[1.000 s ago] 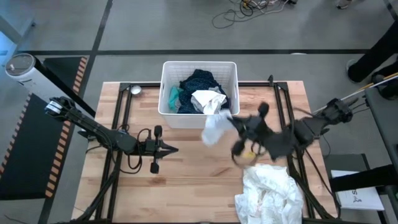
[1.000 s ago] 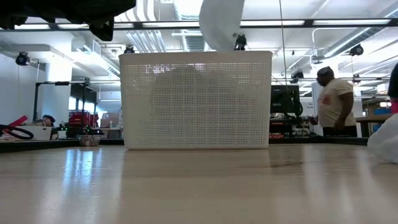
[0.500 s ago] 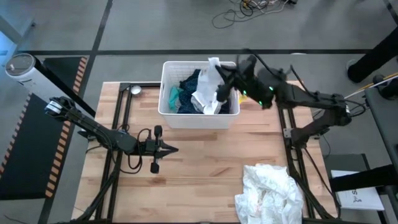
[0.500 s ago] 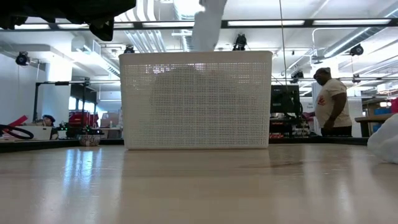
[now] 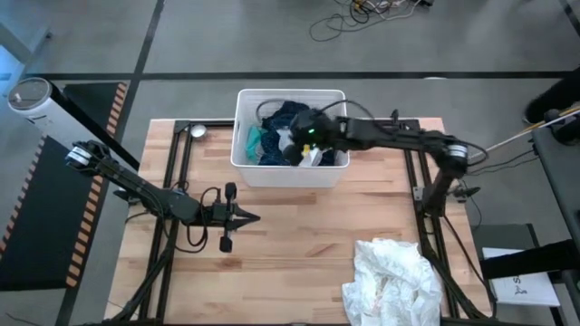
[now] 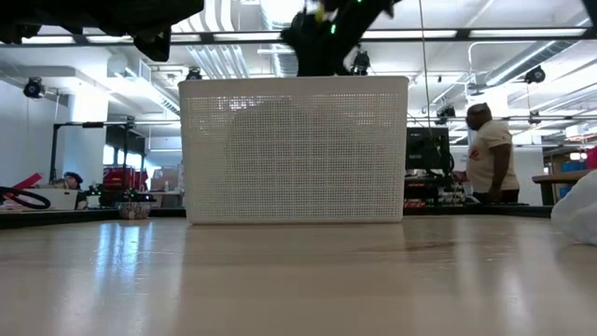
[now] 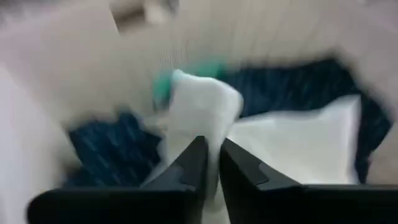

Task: Sort clothes
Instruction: Put the white sock into the laundry organizer

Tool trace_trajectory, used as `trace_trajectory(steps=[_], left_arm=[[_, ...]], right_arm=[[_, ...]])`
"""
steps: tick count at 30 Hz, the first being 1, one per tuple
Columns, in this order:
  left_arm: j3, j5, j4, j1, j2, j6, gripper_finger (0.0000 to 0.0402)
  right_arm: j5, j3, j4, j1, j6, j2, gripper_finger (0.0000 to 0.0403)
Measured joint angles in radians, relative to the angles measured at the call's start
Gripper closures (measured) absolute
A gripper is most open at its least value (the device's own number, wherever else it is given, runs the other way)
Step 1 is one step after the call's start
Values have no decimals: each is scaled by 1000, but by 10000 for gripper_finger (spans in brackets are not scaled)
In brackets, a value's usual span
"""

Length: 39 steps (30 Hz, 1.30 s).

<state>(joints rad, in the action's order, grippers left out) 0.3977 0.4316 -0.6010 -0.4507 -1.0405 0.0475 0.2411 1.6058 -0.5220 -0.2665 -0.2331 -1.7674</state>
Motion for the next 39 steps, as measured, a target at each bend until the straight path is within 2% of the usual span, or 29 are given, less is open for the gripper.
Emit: trace_trajectory(steps=[8,10,13,17,22,27,32,39], left_arm=[[0,4,7,1,0,3,402],[0,4,7,1,0,2,402],[0,4,6,1,0,1,402],[0,4,6,1,0,-2,402],[0,4,11,1,0,-4,402],[0,4,14,1,0,-4,402],[0,4,14,1,0,-8,402],[0,4,14,1,0,-8,402]], right_arm=[[-34,130,-174,-17,-29,-160,281],[-76,177,-207,-28,-48,-190,264],[-194,242,-235,-62,-87,-236,256],[-332,342,-281,-100,-112,-284,273],[-338,447,-293,-107,-108,-277,307],[-322,479,-323,-116,-82,-278,350],[-264,417,-443,-137,-39,-281,397],[-257,244,-474,-177,-44,-281,398]])
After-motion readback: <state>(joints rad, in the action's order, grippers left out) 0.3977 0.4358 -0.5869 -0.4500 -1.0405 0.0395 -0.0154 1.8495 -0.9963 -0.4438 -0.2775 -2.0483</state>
